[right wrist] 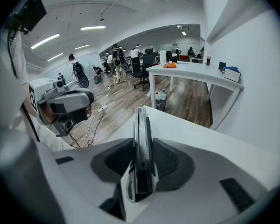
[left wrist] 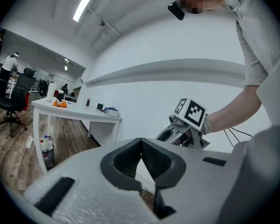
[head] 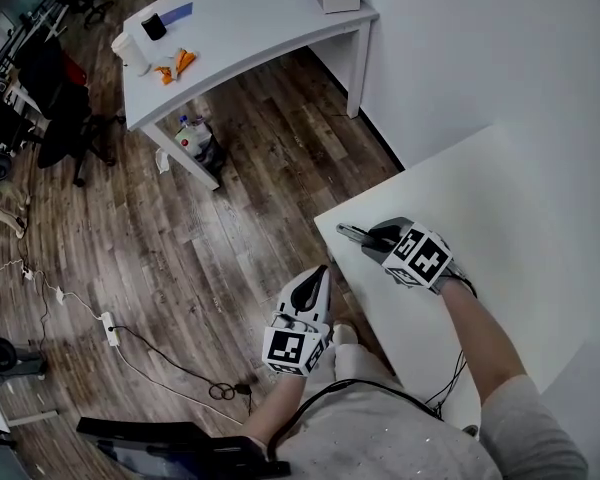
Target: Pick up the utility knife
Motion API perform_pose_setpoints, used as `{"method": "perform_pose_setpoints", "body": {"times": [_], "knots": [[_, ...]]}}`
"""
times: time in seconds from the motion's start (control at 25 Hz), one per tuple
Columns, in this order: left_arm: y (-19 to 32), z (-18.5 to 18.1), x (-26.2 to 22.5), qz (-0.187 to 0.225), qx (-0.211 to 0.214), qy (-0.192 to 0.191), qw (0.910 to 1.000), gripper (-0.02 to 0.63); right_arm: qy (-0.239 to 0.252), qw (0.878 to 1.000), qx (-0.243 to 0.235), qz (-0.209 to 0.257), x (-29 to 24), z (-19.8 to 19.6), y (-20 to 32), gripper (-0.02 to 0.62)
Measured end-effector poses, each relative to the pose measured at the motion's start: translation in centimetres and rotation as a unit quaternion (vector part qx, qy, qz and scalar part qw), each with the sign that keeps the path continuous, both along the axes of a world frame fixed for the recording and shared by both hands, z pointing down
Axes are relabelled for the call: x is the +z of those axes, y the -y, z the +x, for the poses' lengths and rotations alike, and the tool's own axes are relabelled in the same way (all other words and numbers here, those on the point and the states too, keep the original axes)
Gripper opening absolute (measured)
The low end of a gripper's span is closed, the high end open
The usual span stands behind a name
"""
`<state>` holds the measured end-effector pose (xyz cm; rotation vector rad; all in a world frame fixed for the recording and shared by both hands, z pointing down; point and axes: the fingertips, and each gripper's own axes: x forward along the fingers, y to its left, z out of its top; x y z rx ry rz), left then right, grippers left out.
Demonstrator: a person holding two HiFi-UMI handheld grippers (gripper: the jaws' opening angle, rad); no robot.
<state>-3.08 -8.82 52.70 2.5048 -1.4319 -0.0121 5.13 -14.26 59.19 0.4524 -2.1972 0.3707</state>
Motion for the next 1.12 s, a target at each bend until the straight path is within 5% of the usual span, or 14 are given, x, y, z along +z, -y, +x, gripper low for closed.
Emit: {"method": "perform_pose_setpoints", "body": {"times": [0.64,1.12], "knots": [[-0.6,2.1,-3.7,0.021,0.027,0.005,0.9994,0.006,0.08,0.993,0.083,0.007,-5.6,1.4,-2.0,0.13],[-1.9,2.7,-6.8,0.048,0.029,0.001,0.9984,0.006,0.159,0.972,0.169,0.027,-9.7,1.1,-4.3,0.13]]}}
